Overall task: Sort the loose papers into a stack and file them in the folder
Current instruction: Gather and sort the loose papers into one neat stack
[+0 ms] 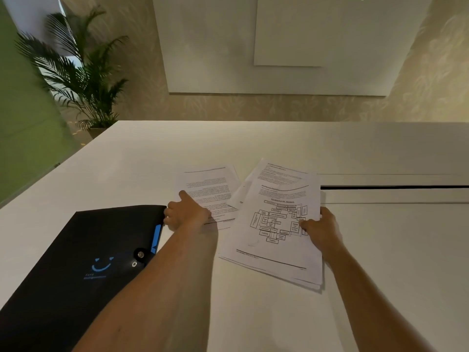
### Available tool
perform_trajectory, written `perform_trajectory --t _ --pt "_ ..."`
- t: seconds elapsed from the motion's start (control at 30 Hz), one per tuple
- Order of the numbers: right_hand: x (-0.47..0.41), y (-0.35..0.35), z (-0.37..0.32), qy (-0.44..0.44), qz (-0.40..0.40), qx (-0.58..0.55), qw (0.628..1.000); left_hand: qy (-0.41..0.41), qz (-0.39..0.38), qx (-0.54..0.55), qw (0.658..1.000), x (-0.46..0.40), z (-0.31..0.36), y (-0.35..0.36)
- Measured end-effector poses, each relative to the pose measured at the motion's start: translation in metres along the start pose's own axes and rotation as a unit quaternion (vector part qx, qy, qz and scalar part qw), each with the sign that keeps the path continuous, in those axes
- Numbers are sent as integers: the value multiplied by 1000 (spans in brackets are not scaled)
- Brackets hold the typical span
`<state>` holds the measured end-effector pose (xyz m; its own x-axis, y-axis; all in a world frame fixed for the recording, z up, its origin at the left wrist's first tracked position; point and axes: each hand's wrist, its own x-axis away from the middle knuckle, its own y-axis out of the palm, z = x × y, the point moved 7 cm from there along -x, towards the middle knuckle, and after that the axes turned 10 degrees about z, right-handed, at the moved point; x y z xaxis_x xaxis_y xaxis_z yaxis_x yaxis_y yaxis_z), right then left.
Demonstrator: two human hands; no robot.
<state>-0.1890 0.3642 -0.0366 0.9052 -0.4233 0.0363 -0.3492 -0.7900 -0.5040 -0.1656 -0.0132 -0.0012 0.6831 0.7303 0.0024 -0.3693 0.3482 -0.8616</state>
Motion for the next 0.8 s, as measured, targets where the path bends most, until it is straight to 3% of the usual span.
perform_trajectory --t 0.43,0.6,0.8 --pt "6 0 -4 -26 8 10 1000 2 -67 79 995 -12 1 -9" --pt "9 -1 -5 -43 17 16 999 -15 -51 41 998 -6 4 -11" --pt "8 -1 -4 -50 14 13 999 -40 -47 160 985 0 4 -7"
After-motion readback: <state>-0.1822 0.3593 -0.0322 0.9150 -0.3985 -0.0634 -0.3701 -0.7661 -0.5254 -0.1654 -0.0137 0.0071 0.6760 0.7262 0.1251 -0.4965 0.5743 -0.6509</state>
